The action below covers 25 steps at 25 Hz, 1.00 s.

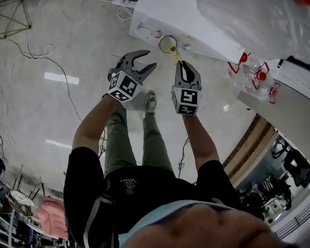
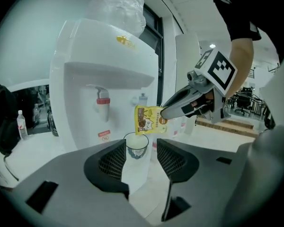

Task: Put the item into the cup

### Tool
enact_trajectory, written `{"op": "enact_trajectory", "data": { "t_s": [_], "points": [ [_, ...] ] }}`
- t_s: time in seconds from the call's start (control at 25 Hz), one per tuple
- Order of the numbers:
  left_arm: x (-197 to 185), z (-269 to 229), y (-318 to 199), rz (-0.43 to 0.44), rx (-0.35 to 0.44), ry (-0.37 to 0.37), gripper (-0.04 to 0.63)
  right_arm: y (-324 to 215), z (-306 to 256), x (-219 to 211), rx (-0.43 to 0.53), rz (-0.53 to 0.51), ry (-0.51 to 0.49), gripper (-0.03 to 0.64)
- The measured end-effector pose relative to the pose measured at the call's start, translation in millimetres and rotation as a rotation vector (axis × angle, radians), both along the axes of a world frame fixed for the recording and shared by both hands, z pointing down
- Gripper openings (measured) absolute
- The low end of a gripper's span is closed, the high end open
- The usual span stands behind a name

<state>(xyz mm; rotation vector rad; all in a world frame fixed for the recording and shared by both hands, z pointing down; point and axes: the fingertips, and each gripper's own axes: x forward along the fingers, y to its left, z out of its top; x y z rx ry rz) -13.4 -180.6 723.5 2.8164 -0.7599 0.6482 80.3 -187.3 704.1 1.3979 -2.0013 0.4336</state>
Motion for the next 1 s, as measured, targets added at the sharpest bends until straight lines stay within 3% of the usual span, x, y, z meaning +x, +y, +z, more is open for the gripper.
{"op": "enact_trajectory", "data": {
  "t_s": [0.48,0.84,1.0],
  "points": [
    [10.6,60.2,-27.8,0.125,0.015,-0.068,0.296,-28.2,28.4,-11.8,-0.021,-0.05,0.122,0.061],
    [17.7,80.0,-38.7,0.195,0.004,-0.081,0.31,-42.7,46.8,-24.1,-0.028,-0.132,0.277,0.061],
    [23.6,87.3,-45.4,0.208,-0.005,-0.073,0.31,-53.5,50.6,-28.5,-0.023,-0.142,0.301,0.061]
  ]
}}
